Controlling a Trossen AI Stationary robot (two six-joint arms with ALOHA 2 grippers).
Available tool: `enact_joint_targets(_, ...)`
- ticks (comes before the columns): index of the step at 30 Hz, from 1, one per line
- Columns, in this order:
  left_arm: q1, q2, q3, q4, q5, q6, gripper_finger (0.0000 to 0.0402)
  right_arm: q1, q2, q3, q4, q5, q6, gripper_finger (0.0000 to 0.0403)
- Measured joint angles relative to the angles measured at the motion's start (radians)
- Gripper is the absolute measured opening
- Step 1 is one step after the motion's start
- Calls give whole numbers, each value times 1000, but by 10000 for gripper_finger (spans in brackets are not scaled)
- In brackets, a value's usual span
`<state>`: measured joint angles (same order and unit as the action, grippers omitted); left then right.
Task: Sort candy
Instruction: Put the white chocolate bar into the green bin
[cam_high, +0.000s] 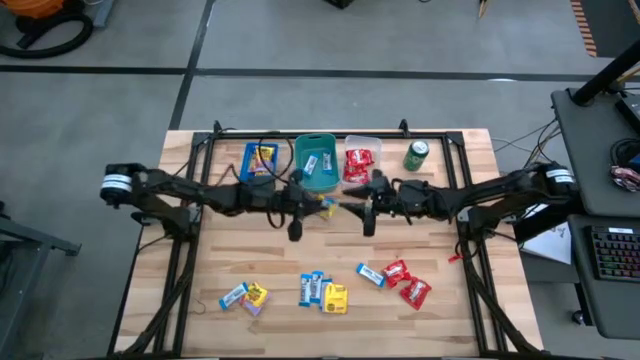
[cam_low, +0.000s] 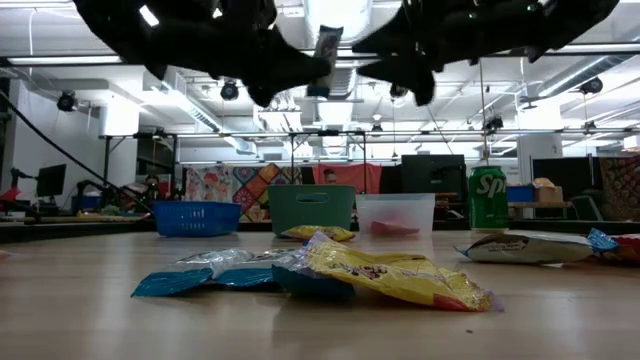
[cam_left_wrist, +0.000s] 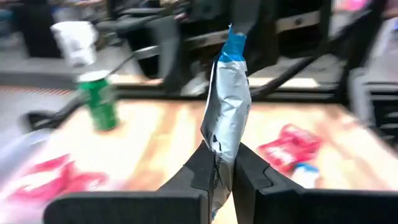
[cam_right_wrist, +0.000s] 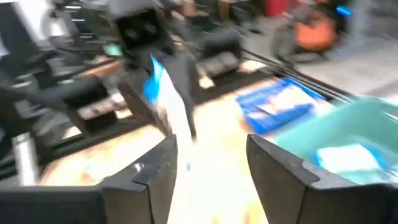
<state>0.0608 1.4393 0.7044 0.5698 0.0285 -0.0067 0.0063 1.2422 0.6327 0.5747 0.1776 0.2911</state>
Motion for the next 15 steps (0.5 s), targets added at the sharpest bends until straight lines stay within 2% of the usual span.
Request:
enact_joint_targets(3, 58, -74, 0, -117, -61, 34, 6, 0, -43, 0, -121, 84, 82, 186)
enact_joint_targets(8, 211, -125, 0, -167, -70, 54, 5, 0, -62, 0, -240, 141, 218, 180)
enact_joint_targets(12, 323, -88, 22, -170, -41, 40, 4, 0, -48, 0, -308, 139, 291, 173)
enact_joint_targets(15, 362, -19, 71, -182, 0, 21, 4, 0, -35, 0, -347, 139, 319, 171)
